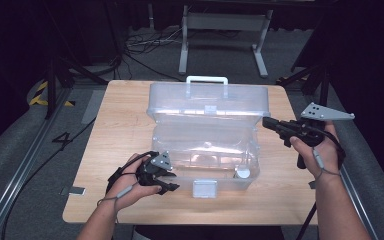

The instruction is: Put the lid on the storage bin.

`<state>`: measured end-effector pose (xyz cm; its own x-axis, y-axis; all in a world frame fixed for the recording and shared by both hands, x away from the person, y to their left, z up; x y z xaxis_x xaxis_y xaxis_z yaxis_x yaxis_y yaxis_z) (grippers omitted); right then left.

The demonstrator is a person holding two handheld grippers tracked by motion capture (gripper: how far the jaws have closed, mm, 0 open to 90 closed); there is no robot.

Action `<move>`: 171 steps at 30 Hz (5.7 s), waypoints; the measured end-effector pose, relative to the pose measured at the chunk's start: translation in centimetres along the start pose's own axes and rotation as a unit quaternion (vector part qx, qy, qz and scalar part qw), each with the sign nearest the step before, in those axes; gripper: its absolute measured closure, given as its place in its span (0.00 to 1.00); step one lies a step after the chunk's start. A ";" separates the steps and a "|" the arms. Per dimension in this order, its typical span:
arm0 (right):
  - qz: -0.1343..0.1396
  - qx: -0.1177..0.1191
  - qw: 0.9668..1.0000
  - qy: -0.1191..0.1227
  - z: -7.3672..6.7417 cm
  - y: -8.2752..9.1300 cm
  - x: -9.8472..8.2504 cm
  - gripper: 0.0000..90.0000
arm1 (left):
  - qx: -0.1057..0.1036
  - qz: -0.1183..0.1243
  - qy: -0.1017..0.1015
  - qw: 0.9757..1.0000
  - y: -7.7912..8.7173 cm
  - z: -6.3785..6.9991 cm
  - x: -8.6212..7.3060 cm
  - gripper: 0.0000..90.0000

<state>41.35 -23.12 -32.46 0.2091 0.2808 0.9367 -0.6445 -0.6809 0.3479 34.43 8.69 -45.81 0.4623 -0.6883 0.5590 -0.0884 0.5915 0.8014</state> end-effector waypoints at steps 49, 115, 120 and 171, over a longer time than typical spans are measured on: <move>-0.011 0.026 1.000 -0.003 -2.2 1.1 -3.1 1.00 | -0.006 0.202 0.066 0.977 9.7 -0.7 2.1 1.00; -0.086 0.038 0.996 -0.003 -4.3 2.5 -6.4 1.00 | 0.077 0.173 0.160 0.969 9.5 -2.8 1.0 1.00; -0.098 0.040 0.994 -0.005 -4.5 2.5 -6.6 1.00 | 0.079 0.160 0.156 0.972 9.4 -2.7 0.8 1.00; -0.214 0.064 0.975 0.012 -5.4 2.0 -9.2 1.00 | 0.081 0.014 0.135 0.987 8.0 -1.9 -0.8 1.00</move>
<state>34.17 -23.35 -40.61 0.4196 0.5727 0.7043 -0.4043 -0.5767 0.7099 34.98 14.78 -40.24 0.6737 -0.5233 0.5218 -0.2345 0.5183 0.8224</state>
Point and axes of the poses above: each handheld gripper's, and its own axes: y roughly backward along the jaws, x roughly out of its top, z roughly to its right, the point moved 7 cm from there along -y, roughly forward along the jaws, and after that the axes turned 8 degrees about y, right-handed, at the moved point
